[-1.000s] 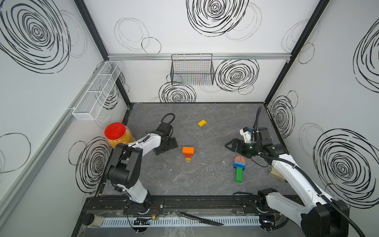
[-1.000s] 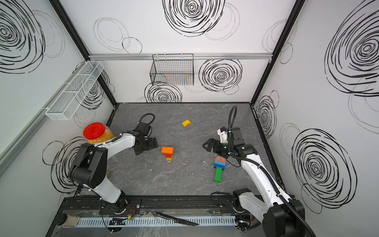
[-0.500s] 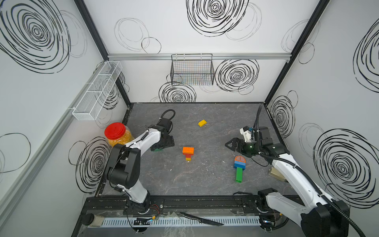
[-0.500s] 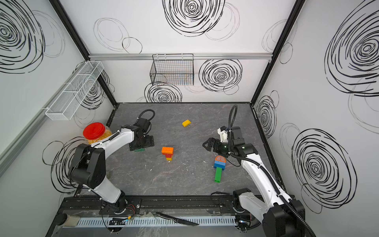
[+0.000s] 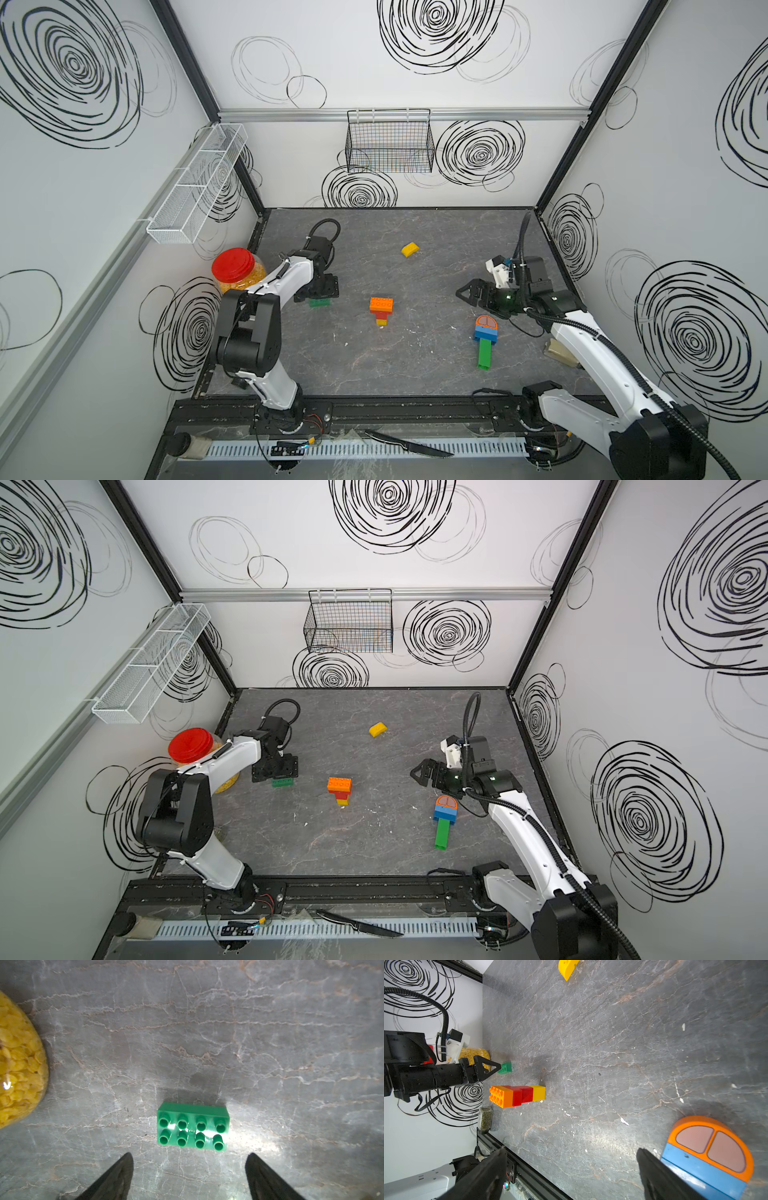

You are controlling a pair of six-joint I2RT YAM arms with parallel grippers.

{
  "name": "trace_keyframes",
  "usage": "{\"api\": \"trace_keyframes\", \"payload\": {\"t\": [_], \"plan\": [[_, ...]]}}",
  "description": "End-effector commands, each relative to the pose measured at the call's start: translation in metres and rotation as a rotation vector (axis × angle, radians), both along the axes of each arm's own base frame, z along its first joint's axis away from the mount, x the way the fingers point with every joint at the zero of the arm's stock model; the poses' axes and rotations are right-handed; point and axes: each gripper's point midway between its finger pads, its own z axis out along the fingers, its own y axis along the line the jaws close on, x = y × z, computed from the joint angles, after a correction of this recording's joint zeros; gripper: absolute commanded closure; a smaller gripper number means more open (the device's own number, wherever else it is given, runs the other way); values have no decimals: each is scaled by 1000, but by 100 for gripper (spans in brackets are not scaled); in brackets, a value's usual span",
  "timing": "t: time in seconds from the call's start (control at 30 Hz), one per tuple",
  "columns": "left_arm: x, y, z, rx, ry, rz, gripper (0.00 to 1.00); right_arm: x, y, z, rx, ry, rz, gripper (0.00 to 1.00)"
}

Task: Assemble an ice cream with lego
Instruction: Pick up the lego brick from the center of the board.

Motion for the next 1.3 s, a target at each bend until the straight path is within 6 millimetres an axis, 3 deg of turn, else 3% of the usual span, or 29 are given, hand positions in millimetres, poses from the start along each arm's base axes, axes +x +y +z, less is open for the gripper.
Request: {"api": "trace_keyframes", "payload": {"t": [0.0, 0.57, 1.27], "plan": [[3, 4, -9, -13, 12, -22, 13, 4, 2, 8, 7, -25, 5, 0], [4, -2, -31, -37, 38, -21, 17, 3, 1, 6, 7, -20, 6, 0], [4, 1, -38, -38, 53, -3, 24, 2, 0, 6, 7, -19, 5, 0]]}}
